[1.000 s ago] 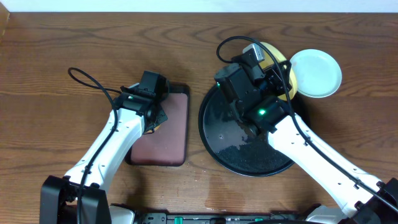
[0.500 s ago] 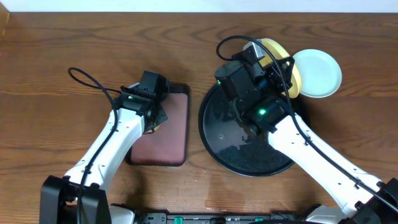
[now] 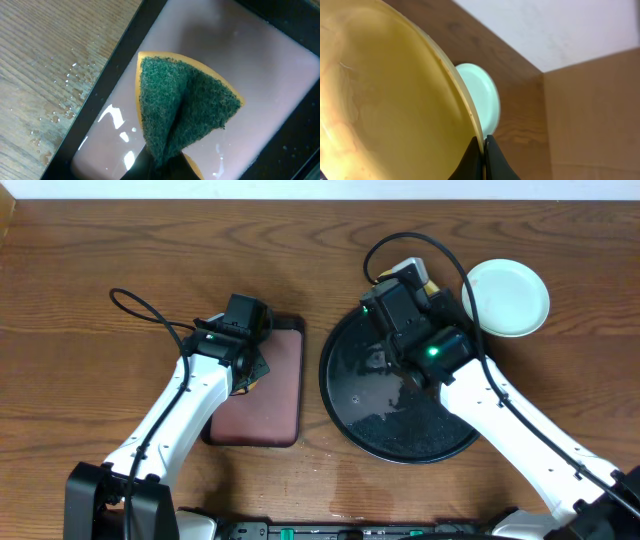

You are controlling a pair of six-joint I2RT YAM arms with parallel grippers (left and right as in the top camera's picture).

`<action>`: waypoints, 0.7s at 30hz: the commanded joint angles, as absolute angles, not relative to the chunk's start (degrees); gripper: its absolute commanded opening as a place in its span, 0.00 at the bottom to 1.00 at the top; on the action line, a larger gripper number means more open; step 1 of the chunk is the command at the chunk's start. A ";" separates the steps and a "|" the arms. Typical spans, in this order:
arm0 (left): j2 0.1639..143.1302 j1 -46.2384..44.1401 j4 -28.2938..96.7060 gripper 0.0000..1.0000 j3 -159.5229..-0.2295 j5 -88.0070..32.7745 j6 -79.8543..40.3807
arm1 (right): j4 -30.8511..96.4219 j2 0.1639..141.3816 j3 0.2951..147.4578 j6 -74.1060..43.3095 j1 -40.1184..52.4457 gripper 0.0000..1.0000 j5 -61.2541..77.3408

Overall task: Clean dirty plates on tray and stack at the side
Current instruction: 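Lift the yellow plate with the right gripper and carry it toward the stack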

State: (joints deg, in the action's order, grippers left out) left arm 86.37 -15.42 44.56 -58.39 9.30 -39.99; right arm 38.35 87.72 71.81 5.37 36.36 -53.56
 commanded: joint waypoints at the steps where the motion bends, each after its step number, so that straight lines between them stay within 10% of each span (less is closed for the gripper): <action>1: 86.61 -15.11 44.51 0.08 -57.17 9.32 -39.07 | 38.50 82.08 71.88 2.02 38.41 0.01 -60.77; 9: 86.61 -15.11 43.20 0.07 -57.17 6.59 -39.03 | 42.78 81.71 70.96 -2.57 35.83 0.01 -39.31; 21: 86.61 -15.11 43.18 0.07 -57.17 6.57 -39.27 | 39.51 73.56 72.31 6.02 46.89 0.01 -80.97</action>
